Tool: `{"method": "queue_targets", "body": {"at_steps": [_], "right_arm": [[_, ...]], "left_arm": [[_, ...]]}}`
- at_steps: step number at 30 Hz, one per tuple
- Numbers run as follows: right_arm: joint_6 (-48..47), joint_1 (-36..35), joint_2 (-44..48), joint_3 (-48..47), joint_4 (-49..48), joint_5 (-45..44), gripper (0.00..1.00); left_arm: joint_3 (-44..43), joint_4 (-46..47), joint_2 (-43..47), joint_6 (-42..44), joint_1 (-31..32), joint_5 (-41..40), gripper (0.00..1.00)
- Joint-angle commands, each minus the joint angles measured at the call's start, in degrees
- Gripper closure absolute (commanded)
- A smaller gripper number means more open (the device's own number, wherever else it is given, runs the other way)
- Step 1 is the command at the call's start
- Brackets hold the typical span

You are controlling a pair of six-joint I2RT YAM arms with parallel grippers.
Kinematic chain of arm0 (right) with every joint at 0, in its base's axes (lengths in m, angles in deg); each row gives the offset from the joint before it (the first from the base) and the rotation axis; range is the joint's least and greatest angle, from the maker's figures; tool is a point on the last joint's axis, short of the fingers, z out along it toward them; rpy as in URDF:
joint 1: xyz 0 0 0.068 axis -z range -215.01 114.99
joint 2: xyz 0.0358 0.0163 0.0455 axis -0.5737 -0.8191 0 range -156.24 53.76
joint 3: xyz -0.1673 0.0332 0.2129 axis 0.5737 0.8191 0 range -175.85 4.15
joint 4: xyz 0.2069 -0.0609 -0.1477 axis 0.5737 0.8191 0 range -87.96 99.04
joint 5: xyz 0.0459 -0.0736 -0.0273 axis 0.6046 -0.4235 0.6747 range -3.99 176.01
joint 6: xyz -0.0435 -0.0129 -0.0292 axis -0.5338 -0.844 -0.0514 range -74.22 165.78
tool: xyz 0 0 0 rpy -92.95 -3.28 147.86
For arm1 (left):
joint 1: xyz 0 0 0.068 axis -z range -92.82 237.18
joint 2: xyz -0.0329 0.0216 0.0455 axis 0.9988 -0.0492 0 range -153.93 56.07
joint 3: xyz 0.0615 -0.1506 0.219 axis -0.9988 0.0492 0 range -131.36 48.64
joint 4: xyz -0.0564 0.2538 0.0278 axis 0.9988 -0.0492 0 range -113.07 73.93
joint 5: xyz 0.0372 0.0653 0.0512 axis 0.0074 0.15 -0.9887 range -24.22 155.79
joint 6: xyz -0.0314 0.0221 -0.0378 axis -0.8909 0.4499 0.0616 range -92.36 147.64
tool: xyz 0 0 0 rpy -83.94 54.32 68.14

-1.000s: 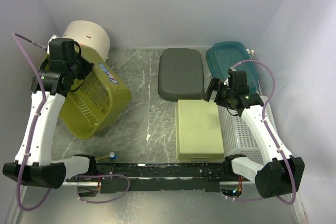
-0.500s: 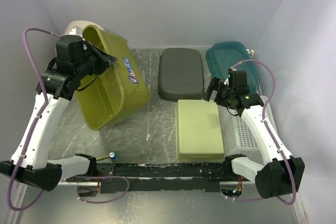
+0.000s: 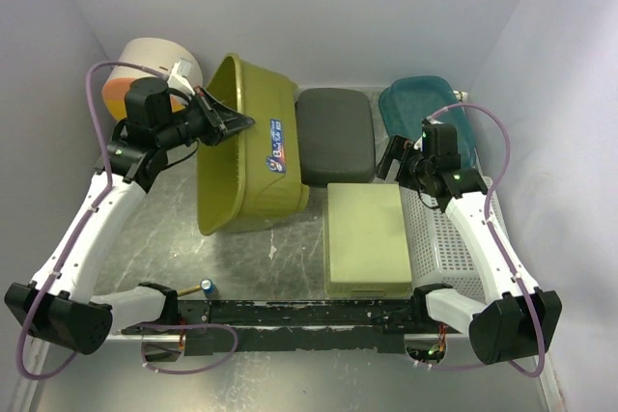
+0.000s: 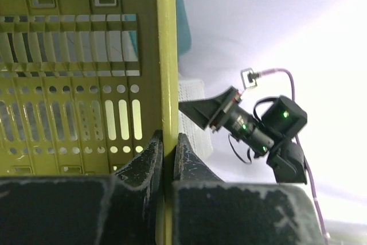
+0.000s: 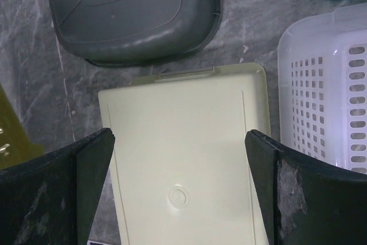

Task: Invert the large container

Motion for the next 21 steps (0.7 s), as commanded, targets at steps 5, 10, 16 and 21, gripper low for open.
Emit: {"method": "queue_targets", "body": {"at_steps": [5,10,16,21], "right_arm": [[-0.68,0.23,1.97,-1.17,0.34,-1.85,0.00],[-0.91,0.23,2.63,-0.73,0.38,-2.20,0.00],[-0.90,0.25,2.85,-0.14,-0.19,-1.64,0.00],[-1.38,0.23,3.37,-0.40,0.55,-2.36,0.00]], "left_arm": [[11.12,26.47,2.20,-6.87,0.39,18.88,0.93],[18.72,37.83,3.33,-13.06,-0.53,23.64,0.93],[32.45,63.07,3.10,-28.96,-7.38,30.51,0.93],[41.77,85.21,-0.31,-44.19,-12.70,33.78,0.93]]}}
